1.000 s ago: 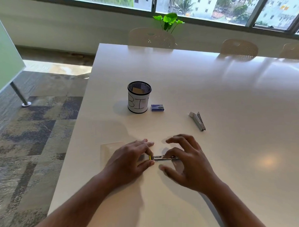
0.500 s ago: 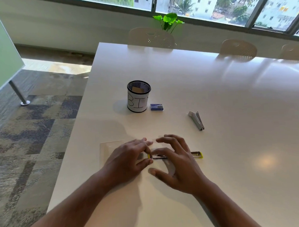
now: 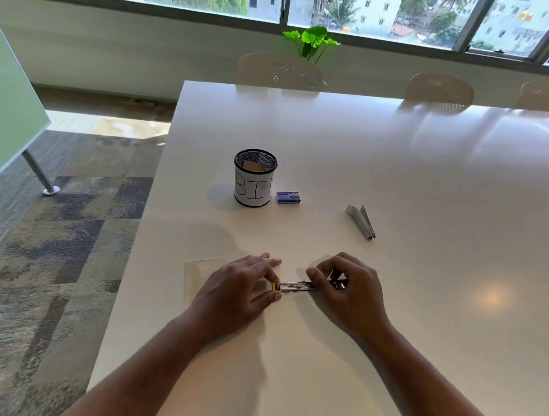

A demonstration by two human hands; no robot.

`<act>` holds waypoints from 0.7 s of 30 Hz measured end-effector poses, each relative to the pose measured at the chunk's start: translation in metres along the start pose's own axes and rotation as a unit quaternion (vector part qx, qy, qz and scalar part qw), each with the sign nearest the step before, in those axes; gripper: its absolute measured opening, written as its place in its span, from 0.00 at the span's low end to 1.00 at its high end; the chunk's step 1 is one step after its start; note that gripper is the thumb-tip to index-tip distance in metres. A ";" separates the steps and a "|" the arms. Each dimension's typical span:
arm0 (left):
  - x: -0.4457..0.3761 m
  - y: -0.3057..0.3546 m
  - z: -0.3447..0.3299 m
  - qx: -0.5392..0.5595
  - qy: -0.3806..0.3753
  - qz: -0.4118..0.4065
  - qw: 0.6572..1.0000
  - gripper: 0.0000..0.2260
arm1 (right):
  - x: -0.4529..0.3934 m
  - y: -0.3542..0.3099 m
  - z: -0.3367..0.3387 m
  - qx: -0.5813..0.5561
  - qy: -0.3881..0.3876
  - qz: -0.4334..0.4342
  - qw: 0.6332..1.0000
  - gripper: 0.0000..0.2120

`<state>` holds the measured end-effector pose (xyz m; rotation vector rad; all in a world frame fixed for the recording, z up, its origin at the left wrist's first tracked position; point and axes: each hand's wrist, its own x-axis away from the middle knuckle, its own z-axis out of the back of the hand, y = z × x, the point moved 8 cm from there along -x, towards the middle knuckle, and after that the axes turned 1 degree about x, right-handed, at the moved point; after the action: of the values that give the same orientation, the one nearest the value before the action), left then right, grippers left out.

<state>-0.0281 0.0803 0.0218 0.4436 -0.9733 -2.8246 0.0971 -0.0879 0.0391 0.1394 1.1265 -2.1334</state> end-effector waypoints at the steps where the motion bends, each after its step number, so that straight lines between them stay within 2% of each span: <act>1: 0.000 0.000 0.000 0.000 0.000 0.001 1.000 0.07 | 0.000 0.000 -0.002 0.010 -0.007 0.002 1.000 0.13; 7: 0.000 0.004 0.001 -0.001 0.004 0.002 1.000 0.06 | 0.002 -0.004 -0.014 0.120 -0.042 0.027 0.991 0.14; 15: 0.001 0.006 0.000 -0.016 0.002 -0.007 1.000 0.07 | 0.004 -0.006 -0.014 0.117 -0.048 0.042 0.991 0.15; 21: 0.002 0.011 0.001 -0.033 0.009 -0.015 0.999 0.05 | -0.002 -0.010 0.005 0.073 -0.038 0.072 0.994 0.15</act>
<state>-0.0299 0.0715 0.0291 0.4777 -0.8748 -2.8645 0.0932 -0.0869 0.0495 0.1982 0.8890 -2.0722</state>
